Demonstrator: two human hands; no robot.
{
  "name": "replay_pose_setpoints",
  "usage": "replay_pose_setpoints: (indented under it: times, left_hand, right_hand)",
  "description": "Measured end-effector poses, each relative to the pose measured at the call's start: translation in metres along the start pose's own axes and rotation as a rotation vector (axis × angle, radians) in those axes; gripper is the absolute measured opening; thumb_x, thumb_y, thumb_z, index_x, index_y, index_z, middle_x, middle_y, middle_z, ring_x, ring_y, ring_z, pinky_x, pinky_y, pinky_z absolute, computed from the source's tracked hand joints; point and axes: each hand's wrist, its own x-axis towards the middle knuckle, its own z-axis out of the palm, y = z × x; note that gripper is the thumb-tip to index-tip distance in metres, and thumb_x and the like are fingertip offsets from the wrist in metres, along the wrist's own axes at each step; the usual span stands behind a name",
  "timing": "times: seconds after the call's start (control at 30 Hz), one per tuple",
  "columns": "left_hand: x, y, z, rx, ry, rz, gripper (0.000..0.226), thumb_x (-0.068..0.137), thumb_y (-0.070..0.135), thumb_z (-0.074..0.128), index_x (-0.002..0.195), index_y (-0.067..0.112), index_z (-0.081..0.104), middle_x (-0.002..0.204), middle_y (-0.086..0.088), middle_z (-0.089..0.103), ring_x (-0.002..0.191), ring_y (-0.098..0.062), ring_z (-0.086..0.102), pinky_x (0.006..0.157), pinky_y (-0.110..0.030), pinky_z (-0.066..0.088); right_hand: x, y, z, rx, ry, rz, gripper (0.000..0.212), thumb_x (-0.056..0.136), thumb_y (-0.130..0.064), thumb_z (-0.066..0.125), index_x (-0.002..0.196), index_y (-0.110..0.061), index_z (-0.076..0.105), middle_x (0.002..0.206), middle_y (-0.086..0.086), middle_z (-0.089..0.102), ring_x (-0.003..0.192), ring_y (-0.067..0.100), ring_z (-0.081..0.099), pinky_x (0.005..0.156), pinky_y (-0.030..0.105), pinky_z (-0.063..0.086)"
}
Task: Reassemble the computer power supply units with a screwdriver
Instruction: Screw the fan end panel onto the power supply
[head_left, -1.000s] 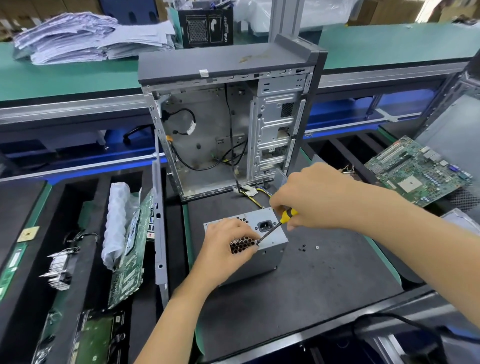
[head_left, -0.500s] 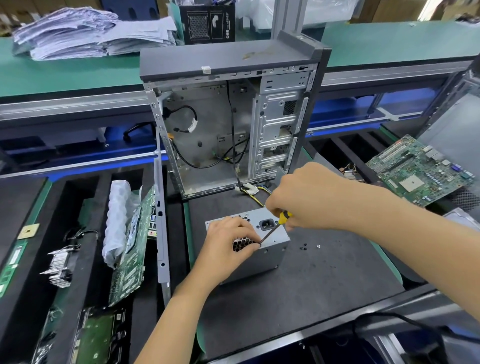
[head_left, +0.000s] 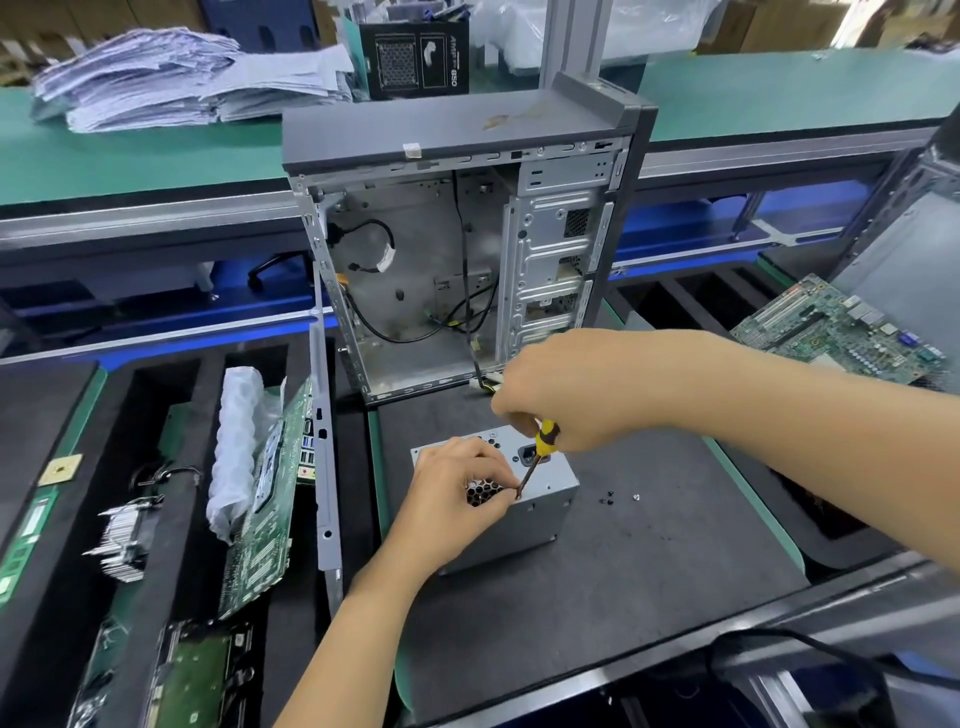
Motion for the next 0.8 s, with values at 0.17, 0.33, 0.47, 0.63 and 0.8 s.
replay_pose_setpoints:
  times: [0.17,0.33,0.47,0.63,0.8]
  left_hand:
    - [0.001,0.001,0.000,-0.006,-0.011,-0.028,0.013,0.080,0.008,0.074,0.079,0.021,0.078,0.090,0.013,0.067,0.098,-0.006,0.058,0.099,-0.046,0.039]
    - [0.003,0.003,0.000,0.012,-0.039,-0.047,0.013,0.077,0.021,0.081,0.072,0.026,0.071,0.090,0.015,0.065,0.098,-0.005,0.055,0.101,-0.044,0.036]
    - [0.005,0.001,0.003,0.013,-0.034,-0.027,0.020,0.077,0.020,0.082,0.068,0.030,0.067,0.086,0.016,0.063,0.096,-0.006,0.057,0.099,-0.045,0.038]
    - [0.003,-0.004,0.006,-0.021,-0.003,0.017,0.013,0.075,0.014,0.082,0.072,0.019,0.070,0.082,0.015,0.066,0.089,-0.005,0.060,0.091,-0.049,0.045]
    - [0.004,-0.006,0.008,-0.010,0.023,0.062,0.013,0.072,0.014,0.079,0.069,0.019,0.067,0.079,0.016,0.065,0.084,-0.006,0.060,0.086,-0.049,0.047]
  right_hand:
    - [0.007,0.008,-0.006,-0.055,0.077,0.008,0.013,0.081,-0.038,0.068,0.082,-0.025,0.066,0.067,-0.009,0.049,0.062,0.015,0.052,0.052,0.024,0.036]
    - [0.007,0.012,-0.002,-0.091,0.055,0.025,0.024,0.085,-0.041,0.065,0.074,-0.024,0.053,0.062,-0.008,0.039,0.059,0.019,0.048,0.053,0.026,0.037]
    - [0.001,0.006,0.003,-0.135,0.027,0.068,0.049,0.090,-0.048,0.055,0.062,-0.021,0.027,0.062,-0.004,0.031,0.058,0.022,0.042,0.047,0.025,0.026]
    - [0.006,-0.006,0.001,-0.268,0.139,0.038,0.046,0.086,-0.017,0.060,0.060,-0.017,0.022,0.059,0.000,0.030,0.058,0.020,0.046,0.046,0.023,0.020]
    - [0.002,-0.015,-0.008,-0.304,0.118,0.001,0.030,0.045,0.010,0.031,0.058,-0.015,0.025,0.057,0.000,0.031,0.048,0.013,0.031,0.047,0.019,0.021]
